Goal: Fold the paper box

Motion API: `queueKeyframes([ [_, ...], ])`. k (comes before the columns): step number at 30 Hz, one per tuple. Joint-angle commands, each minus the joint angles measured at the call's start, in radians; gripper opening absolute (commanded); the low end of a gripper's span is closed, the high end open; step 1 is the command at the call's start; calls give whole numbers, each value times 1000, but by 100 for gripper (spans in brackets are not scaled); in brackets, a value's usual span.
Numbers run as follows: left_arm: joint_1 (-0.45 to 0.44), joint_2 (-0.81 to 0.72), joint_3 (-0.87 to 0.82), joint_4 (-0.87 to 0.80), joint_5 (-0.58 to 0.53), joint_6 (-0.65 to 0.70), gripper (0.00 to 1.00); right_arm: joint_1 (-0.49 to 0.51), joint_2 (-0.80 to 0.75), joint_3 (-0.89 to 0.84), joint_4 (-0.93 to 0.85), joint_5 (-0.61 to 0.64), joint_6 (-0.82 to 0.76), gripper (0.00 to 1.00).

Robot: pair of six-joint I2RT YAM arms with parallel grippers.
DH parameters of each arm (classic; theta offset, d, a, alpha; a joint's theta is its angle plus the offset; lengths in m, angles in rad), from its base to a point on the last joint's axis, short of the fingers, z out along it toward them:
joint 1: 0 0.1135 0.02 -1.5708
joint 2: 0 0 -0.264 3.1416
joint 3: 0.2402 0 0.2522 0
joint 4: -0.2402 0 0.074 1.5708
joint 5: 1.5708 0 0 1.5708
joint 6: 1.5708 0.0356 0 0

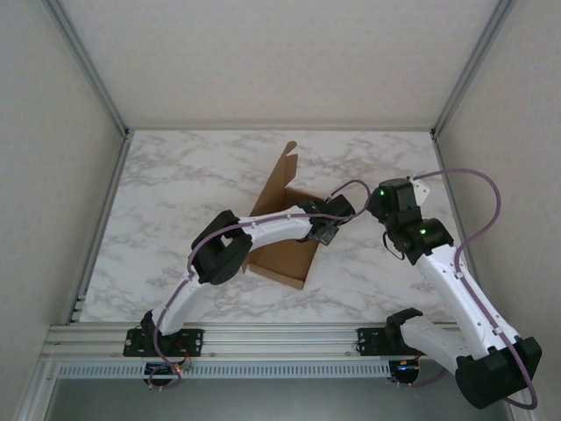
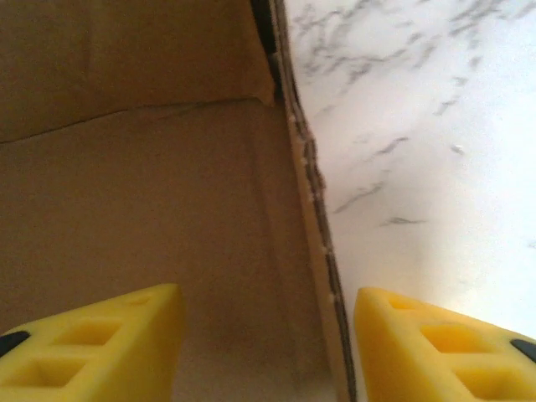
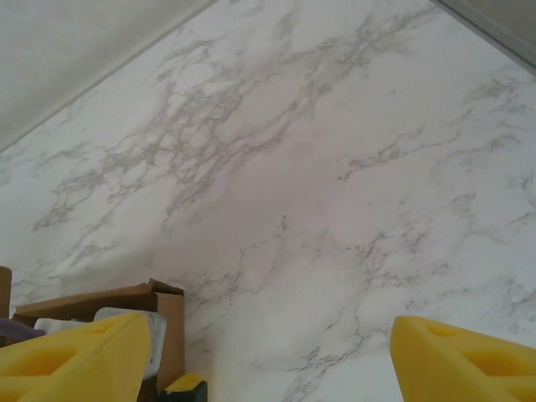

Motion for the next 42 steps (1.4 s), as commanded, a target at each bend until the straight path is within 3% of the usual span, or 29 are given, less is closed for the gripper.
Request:
queueKeyframes([
  [1, -2, -56, -59, 40, -113, 98, 59, 4, 30, 71, 40, -92, -81, 77],
  [5, -9, -134, -104, 80, -92, 120, 60, -7, 73, 77, 108, -145, -166, 76],
  [9, -43, -262, -195, 156, -47, 134, 62, -31, 161, 98, 192, -322, -266, 82],
  [13, -67, -354, -251, 189, -49, 130, 61, -36, 276, 130, 254, -473, -369, 82],
  [16, -64, -472, -411, 296, -110, 141, 61, -57, 392, 181, 269, -556, -382, 82],
  [19, -49, -613, -560, 377, -100, 135, 60, -65, 484, 223, 303, -618, -383, 82],
  [26, -49, -909, -743, 452, -1, 85, 57, -54, 727, 370, 255, -790, -562, 71],
  [31, -49, -1095, -866, 512, 24, 56, 58, 4, 862, 497, 140, -725, -728, 71],
  [36, -49, -1227, -935, 534, 48, 24, 59, 64, 994, 605, 57, -584, -802, 73],
  [42, -49, -1299, -966, 521, -12, 4, 59, 122, 1128, 719, -5, -406, -814, 70],
])
